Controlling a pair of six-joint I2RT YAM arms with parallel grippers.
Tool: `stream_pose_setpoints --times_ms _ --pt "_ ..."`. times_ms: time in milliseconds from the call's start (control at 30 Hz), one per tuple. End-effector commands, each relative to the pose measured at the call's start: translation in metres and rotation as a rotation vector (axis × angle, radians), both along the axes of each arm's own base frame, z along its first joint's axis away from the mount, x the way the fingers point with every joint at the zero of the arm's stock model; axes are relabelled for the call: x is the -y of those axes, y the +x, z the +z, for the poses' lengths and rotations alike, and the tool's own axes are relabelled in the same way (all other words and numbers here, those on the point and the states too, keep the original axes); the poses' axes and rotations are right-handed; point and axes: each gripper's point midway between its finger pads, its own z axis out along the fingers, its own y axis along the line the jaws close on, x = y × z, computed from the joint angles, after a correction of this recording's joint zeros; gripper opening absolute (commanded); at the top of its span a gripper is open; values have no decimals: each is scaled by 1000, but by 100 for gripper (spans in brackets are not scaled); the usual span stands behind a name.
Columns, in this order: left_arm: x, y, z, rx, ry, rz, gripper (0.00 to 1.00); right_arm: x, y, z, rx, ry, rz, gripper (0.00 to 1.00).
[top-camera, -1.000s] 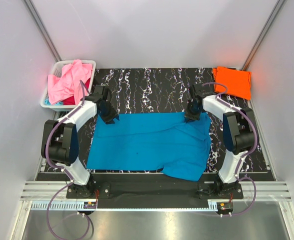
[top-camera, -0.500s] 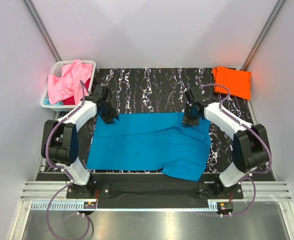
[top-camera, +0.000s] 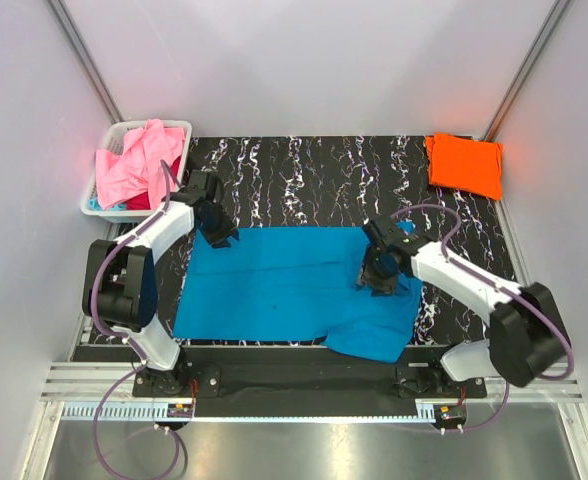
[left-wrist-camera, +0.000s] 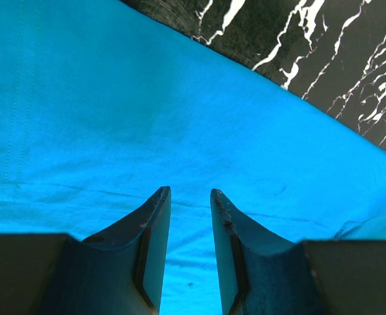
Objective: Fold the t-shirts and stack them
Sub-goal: Fold the tshirt
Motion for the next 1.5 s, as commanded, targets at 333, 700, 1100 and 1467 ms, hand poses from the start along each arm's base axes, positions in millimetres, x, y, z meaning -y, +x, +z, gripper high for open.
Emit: stream_pose_setpoints --times_ms 333,700,1100,1467 --pt "82 14 27 111 -142 -299 35 36 51 40 200 -243 -72 48" --pt "126 -4 20 89 -191 -459 35 27 105 -16 163 -296 20 23" --pt "123 -3 14 76 -174 -439 35 10 59 -30 82 -129 -7 17" --pt "121 -3 14 77 -158 -426 35 -12 35 -26 46 -34 6 14"
